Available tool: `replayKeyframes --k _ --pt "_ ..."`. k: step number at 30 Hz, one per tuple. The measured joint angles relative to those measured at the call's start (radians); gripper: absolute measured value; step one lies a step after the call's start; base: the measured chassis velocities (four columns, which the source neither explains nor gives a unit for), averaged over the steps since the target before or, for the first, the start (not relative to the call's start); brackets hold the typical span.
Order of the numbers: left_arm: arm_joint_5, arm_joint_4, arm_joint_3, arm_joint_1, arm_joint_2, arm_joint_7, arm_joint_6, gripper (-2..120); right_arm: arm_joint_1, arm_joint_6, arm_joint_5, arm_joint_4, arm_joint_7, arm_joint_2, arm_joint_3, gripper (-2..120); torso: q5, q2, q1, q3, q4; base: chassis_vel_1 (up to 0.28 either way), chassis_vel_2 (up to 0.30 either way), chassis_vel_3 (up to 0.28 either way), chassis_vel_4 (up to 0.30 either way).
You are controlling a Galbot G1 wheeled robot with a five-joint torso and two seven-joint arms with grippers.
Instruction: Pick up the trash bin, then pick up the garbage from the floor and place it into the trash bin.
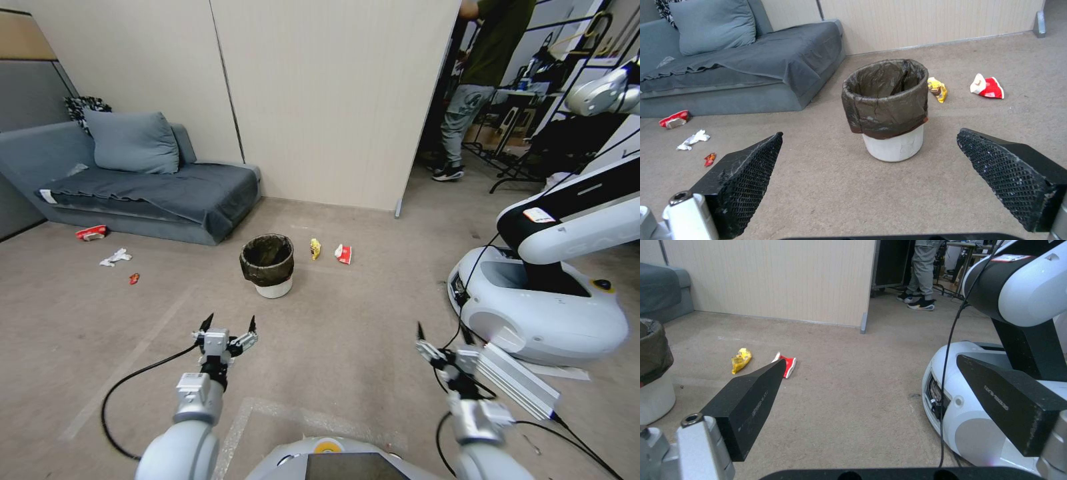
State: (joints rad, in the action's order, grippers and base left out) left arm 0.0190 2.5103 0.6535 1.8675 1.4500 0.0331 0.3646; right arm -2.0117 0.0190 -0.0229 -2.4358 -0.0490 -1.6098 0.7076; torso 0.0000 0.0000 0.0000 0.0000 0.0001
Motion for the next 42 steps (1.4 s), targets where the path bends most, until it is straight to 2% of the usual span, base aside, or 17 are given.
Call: replayKeyframes --k 2,13,26,42 --pt "-0.004 0.000 0.009 -0.001 0.000 -0.003 0.001 100 0.006 -0.029 0.000 0.006 0.005 0.000 -0.004 100 0.0001 0.000 0.000 0.000 -0.0001 0.000 0.000 0.000 0.000" --pt "-0.012 -0.006 0.014 -0.006 0.000 -0.009 -0.008 100 0.012 -0.049 0.001 0.011 0.013 0.001 -0.007 100 0.0000 0.000 0.000 0.000 -0.0001 0.000 0.000 0.000 0.000" --pt "-0.018 -0.041 -0.008 -0.017 -0.001 -0.016 -0.087 100 0.015 -0.051 0.003 0.035 0.016 0.001 -0.016 100 0.0000 0.000 0.000 0.000 -0.0001 0.000 0.000 0.000 0.000" --pt "-0.018 -0.050 -0.006 -0.033 -0.008 -0.016 -0.088 100 0.022 -0.020 0.024 0.062 0.016 0.002 -0.030 100 0.0000 0.000 0.000 0.000 -0.0002 0.000 0.000 0.000 0.000"
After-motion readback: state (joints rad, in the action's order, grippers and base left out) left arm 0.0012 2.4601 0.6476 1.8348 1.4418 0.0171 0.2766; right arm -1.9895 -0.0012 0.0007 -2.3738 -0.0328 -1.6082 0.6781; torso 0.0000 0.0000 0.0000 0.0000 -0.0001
